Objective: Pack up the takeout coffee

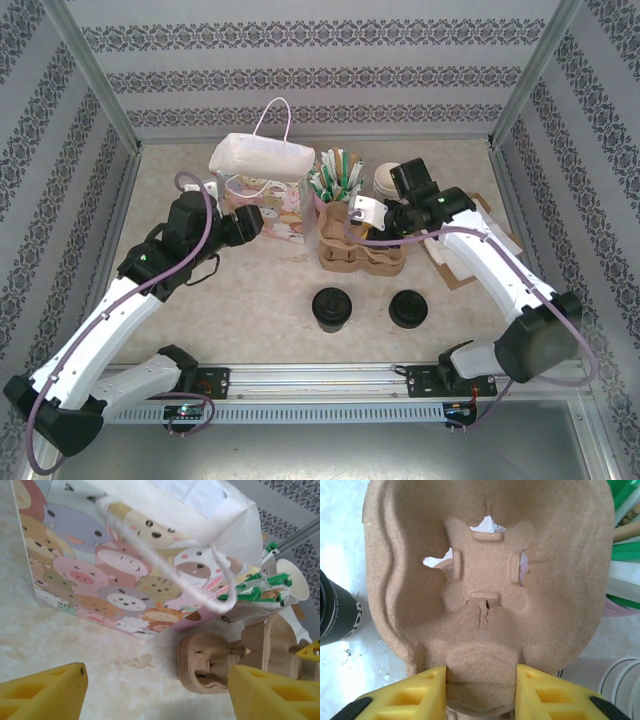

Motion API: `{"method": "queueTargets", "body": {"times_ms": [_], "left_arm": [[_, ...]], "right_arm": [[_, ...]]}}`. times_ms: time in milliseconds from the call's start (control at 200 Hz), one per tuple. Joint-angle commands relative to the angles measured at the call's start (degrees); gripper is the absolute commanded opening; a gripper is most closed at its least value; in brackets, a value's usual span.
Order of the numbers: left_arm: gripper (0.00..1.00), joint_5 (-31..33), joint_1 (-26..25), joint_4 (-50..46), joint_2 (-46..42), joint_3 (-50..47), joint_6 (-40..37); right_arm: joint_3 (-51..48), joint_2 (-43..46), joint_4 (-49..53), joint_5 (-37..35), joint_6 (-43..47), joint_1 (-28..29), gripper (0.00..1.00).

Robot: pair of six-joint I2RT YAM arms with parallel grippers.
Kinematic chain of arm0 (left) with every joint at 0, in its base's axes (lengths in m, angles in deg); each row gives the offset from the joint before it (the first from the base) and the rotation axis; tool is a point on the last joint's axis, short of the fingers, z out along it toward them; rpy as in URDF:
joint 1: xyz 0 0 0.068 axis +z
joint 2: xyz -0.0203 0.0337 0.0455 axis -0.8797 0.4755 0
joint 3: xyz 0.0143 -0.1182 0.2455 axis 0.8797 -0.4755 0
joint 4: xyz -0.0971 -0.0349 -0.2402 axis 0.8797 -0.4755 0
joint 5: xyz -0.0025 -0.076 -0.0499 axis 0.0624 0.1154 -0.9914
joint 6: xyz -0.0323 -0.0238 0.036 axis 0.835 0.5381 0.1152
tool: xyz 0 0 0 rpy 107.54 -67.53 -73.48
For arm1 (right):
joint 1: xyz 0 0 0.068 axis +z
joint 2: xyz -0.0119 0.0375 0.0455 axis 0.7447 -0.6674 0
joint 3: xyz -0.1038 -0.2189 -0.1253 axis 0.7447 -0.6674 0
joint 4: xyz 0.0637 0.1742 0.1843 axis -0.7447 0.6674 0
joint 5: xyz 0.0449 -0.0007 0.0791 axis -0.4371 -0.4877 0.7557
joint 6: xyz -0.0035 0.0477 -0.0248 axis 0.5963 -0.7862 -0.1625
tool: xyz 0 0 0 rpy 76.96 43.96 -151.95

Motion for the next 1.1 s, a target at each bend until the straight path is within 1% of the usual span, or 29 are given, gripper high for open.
{"method": "queueTargets", "body": {"times_ms": [0,75,145,285,330,360,475,565,670,704,749,794,889,929,1009,1094], "left_arm": [[0.72,0.2,-0.3,-7.1,3.7,6.8,6.3],[0.68,1.1,-0.3,-9.6,5.6,10.4,11.8],[0.66,2.3,-0.3,-9.2,5.9,11.8,17.1],[0.67,3.3,-0.3,-5.0,5.2,11.6,25.2],[0.72,3.8,-0.4,-3.3,5.2,10.7,27.8],[0.73,4.1,-0.3,-2.6,5.5,10.4,29.3],[0.73,6.0,-0.4,-2.0,7.7,11.4,32.5],[0.73,7.2,-0.4,0.7,9.4,11.2,33.4],[0.69,7.6,-0.3,5.2,10.4,9.2,36.3],[0.66,7.5,-0.4,7.2,10.6,8.2,36.8],[0.58,7.7,-0.3,8.9,10.7,7.4,36.9],[0.48,8.1,-0.2,9.2,10.7,6.8,36.9],[0.3,9.0,0.4,8.1,10.5,6.8,35.3],[0.26,8.7,0.8,7.9,10.1,6.9,33.6],[0.2,7.8,1.5,7.7,9.1,6.2,30.7],[0.09,5.1,3.3,7.0,8.0,5.3,29.0]], "right_arm": [[-2.9,3.8,-5.3,1.5,-7.0,0.2,0.35],[-5.4,6.4,-7.6,2.3,-9.6,0.5,0.35],[-8.0,9.4,-10.9,2.8,-11.6,0.9,0.35],[-12.5,14.9,-16.7,2.8,-14.1,1.5,0.34],[-13.6,16.2,-18.0,2.1,-14.7,1.8,0.33],[-14.2,16.8,-18.8,1.2,-15.2,2.0,0.33],[-15.6,17.9,-21.0,-2.1,-18.0,3.4,0.31],[-14.7,17.7,-20.0,-4.0,-19.6,4.8,0.3],[-14.3,17.8,-20.4,-5.3,-22.0,5.6,0.29],[-14.2,18.0,-20.4,-5.6,-22.8,5.8,0.29],[-14.0,18.2,-20.7,-6.3,-23.8,6.2,0.28],[-13.5,18.3,-20.7,-7.0,-25.1,6.7,0.27],[-12.0,18.5,-20.0,-7.5,-27.7,7.3,0.26],[-11.3,18.5,-19.7,-7.2,-28.5,7.7,0.26],[-10.3,18.6,-19.3,-6.8,-29.5,9.0,0.26],[-9.5,18.9,-19.3,-6.9,-30.3,10.8,0.26]]}}
